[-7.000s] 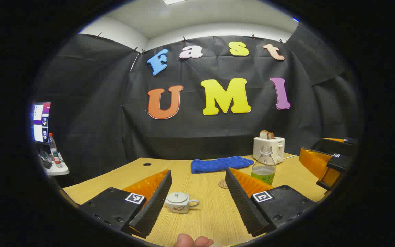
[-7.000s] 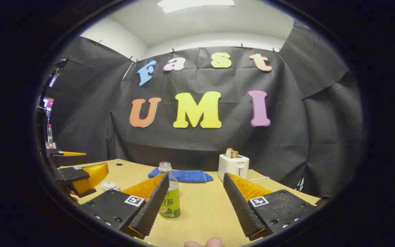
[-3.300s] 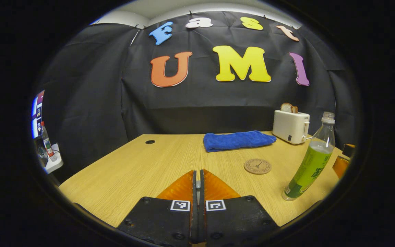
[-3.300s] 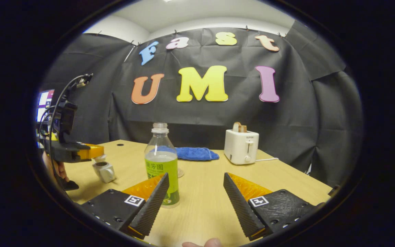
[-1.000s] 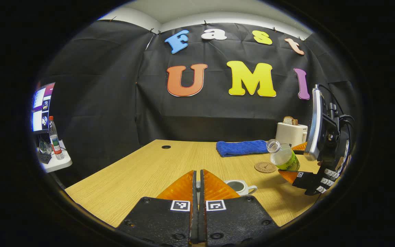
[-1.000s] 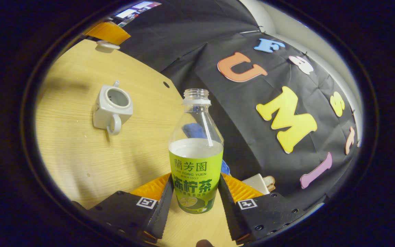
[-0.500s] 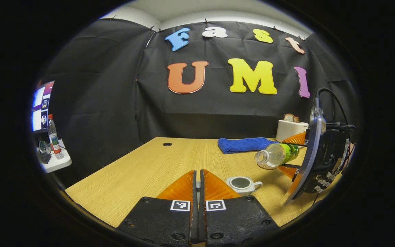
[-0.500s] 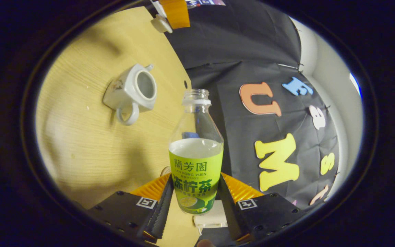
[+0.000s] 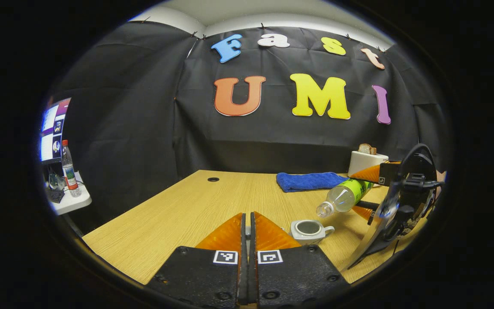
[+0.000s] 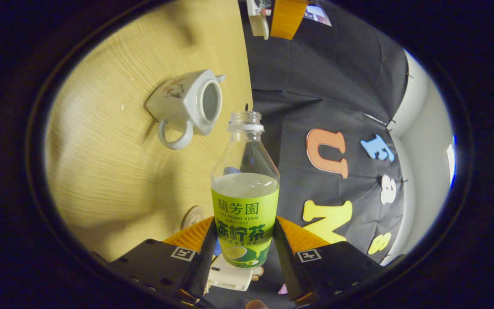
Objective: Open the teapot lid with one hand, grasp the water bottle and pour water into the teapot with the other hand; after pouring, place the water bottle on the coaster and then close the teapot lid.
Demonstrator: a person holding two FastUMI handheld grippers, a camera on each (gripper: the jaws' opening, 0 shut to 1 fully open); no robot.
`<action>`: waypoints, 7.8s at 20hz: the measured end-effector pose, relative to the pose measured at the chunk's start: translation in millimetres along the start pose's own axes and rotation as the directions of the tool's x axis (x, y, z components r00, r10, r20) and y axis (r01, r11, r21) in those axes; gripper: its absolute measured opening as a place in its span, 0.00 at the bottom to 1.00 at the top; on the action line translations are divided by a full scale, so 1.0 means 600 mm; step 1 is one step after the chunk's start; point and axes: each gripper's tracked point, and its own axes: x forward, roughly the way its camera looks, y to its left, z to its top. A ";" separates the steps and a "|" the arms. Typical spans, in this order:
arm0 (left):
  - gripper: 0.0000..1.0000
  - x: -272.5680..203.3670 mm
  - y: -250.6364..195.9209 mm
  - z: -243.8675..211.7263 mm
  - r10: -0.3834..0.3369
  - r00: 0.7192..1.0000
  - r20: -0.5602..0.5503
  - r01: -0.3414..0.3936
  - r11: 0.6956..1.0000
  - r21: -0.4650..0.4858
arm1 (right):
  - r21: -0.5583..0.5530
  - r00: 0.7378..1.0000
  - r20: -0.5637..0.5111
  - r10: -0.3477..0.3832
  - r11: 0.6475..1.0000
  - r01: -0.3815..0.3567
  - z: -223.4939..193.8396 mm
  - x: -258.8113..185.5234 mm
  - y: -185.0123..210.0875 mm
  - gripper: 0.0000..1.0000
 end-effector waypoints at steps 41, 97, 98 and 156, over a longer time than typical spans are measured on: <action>0.03 0.001 0.016 -0.004 0.001 1.000 -0.014 -0.001 1.000 0.006 | -0.395 0.992 0.096 -0.088 0.911 0.119 0.046 -0.015 -0.075 0.72; 0.03 0.010 -0.024 0.003 -0.089 0.996 0.017 0.089 0.996 0.009 | 0.986 0.984 0.071 0.161 -0.164 -0.044 -0.127 0.186 0.068 0.71; 0.03 0.011 -0.025 0.003 -0.089 0.996 0.016 0.089 0.996 0.009 | 0.986 0.983 0.070 0.171 -0.164 -0.042 -0.128 0.187 0.073 0.70; 0.99 -0.114 -0.280 0.119 -0.140 0.969 0.202 0.124 0.988 0.091 | 0.955 0.965 -0.253 -0.071 -0.178 0.238 -0.271 -0.320 -0.038 0.95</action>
